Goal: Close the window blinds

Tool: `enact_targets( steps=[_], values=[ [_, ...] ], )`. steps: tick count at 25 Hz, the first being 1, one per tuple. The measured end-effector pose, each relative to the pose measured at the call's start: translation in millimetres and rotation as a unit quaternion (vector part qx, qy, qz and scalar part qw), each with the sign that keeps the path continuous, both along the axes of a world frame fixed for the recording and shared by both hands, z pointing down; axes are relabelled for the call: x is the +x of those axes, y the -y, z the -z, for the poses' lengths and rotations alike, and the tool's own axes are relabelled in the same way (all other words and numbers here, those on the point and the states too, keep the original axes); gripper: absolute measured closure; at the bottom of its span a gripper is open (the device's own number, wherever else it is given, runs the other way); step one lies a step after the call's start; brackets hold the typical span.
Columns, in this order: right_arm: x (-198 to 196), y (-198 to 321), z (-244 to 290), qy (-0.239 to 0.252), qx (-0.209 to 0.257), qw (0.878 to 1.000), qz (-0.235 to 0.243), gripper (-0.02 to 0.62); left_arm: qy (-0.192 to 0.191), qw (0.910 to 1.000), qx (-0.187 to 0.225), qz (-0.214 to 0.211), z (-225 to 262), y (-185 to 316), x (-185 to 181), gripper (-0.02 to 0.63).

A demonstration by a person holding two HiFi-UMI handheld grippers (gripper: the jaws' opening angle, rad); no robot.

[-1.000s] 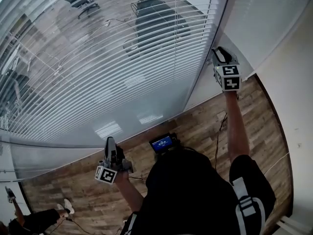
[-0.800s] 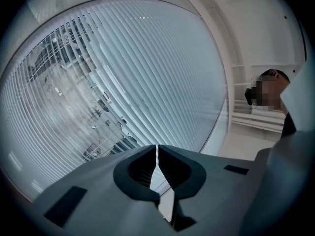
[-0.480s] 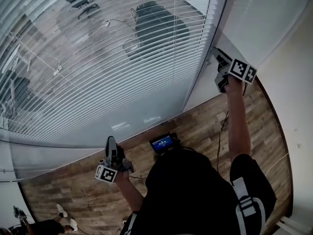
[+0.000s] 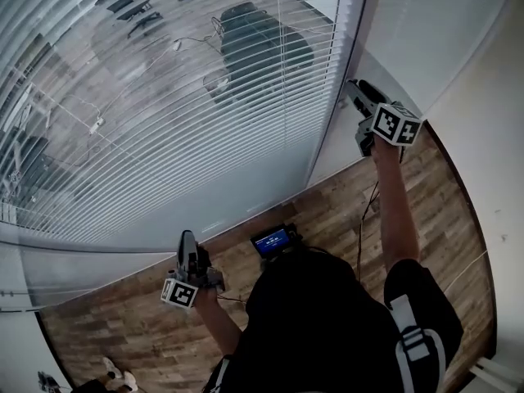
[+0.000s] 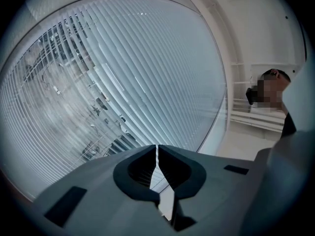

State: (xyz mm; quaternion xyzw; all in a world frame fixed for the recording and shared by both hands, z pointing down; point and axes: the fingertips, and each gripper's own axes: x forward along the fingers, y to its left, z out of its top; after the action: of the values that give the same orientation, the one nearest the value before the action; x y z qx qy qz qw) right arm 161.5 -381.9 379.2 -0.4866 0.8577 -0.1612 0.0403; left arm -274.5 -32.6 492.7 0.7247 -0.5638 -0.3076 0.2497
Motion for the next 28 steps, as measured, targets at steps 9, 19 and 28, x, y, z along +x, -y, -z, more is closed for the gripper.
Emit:
enact_targets(
  steps=[9,19,28],
  values=[
    [-12.1,-2.9,-1.6,-0.344,0.132,0.928,-0.051,0.416,0.008,0.9999,-0.005,-0.007,-1.5,4.4,8.7,0.600],
    [-12.6,3.0,-0.1,-0.341,0.107,0.933,-0.053,0.466,0.005,0.9999,-0.009,0.004,-2.2,-0.2,4.2,0.600],
    [-0.5,8.3,-0.8,0.043,-0.064,0.997,0.007,0.467,0.001,1.0000,-0.008,0.006,-4.3,-0.8,4.5,0.600]
  ],
)
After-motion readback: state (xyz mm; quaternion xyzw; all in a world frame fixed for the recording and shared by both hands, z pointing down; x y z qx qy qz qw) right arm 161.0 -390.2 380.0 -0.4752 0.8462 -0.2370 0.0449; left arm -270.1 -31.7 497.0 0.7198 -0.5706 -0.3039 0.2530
